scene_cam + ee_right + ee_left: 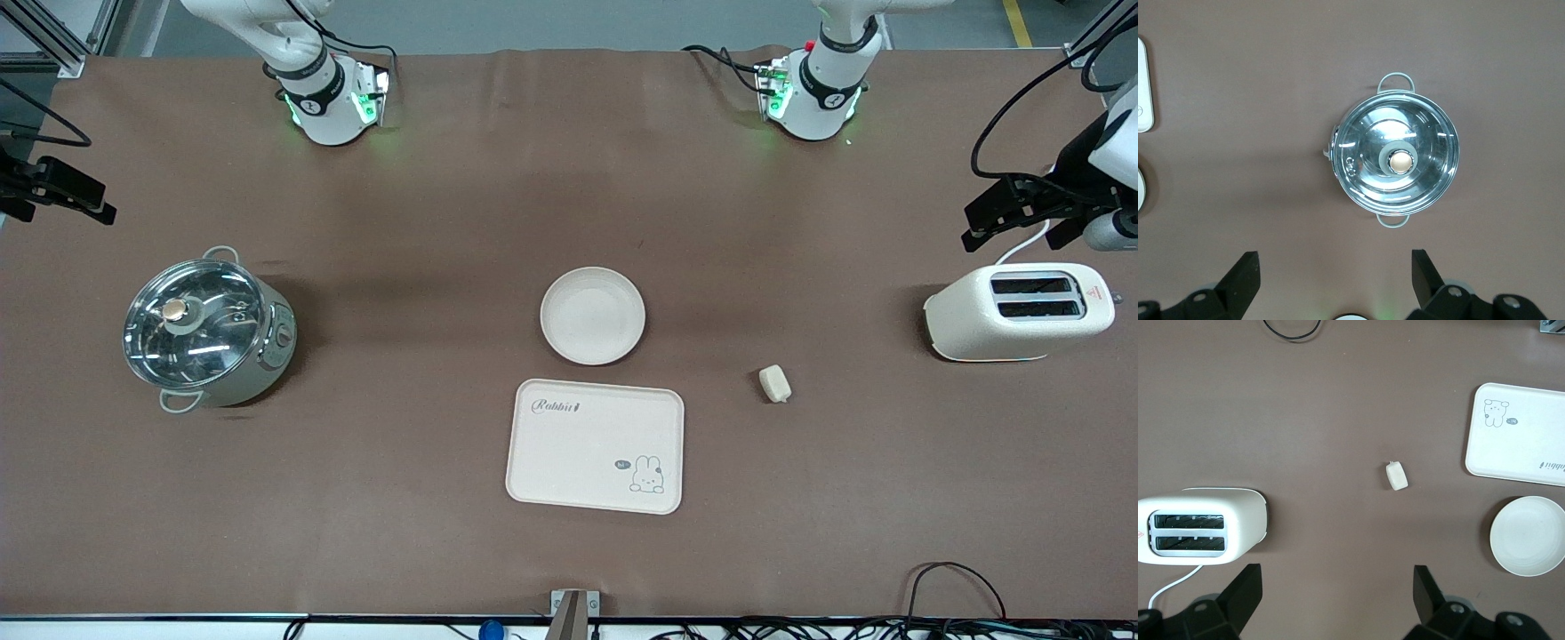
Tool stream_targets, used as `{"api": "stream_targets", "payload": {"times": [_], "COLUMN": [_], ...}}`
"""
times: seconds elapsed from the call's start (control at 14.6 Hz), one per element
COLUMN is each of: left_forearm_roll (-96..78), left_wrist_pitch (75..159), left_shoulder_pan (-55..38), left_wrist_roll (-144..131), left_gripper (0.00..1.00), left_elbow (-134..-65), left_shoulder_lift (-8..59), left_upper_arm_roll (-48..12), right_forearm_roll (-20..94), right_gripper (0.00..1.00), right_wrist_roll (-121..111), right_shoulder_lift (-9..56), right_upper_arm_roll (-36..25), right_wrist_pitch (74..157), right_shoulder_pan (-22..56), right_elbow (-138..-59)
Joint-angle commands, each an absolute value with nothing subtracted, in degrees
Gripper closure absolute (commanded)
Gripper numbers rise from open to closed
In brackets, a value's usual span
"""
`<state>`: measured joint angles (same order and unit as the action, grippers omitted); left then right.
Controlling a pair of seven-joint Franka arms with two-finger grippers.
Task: Place bun in plate and plate on tray
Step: 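Move the right gripper to the white plate while the left gripper reaches the bun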
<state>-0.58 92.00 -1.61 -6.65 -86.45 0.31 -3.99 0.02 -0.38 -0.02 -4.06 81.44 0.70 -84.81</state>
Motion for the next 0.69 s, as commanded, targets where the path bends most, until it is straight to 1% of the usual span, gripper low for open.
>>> {"api": "stream_targets", "payload": {"times": [0.0,0.14,0.21,0.27,0.41,0.62], "left_forearm_roll": [2.5,2.5,2.4,2.2,2.2,2.0], "left_wrist_pitch": [91.4,91.4,91.4,91.4,91.4,91.4], "left_shoulder_pan": [-2.1,-2.1,-2.1,-2.1,-2.1,-2.1], "left_wrist_roll": [-6.1,-6.1,-6.2,-6.2,-6.1,-6.2], "left_gripper": [0.00,0.00,0.00,0.00,0.00,0.00], "left_elbow": [-84.2,-84.2,-84.2,-84.3,-84.3,-84.4], "left_shoulder_lift": [1.4,1.4,1.4,1.4,1.4,1.4], "left_upper_arm_roll": [-4.0,-4.0,-4.0,-4.0,-4.0,-4.0], "right_forearm_roll": [9.1,11.2,12.5,12.7,12.9,16.3], "right_gripper": [0.00,0.00,0.00,0.00,0.00,0.00], "right_wrist_roll": [6.0,6.7,6.9,8.2,10.6,10.7], "right_shoulder_lift": [1.8,2.2,3.4,4.7,7.3,9.9], "right_upper_arm_roll": [-3.5,-3.5,-3.6,-3.5,-3.5,-3.6], "right_wrist_pitch": [85.8,94.1,98.7,101.5,103.5,108.4], "right_shoulder_pan": [4.0,7.9,9.9,11.4,13.4,16.0], "right_elbow": [-91.9,-98.5,-101.0,-101.9,-101.6,-101.6]}}
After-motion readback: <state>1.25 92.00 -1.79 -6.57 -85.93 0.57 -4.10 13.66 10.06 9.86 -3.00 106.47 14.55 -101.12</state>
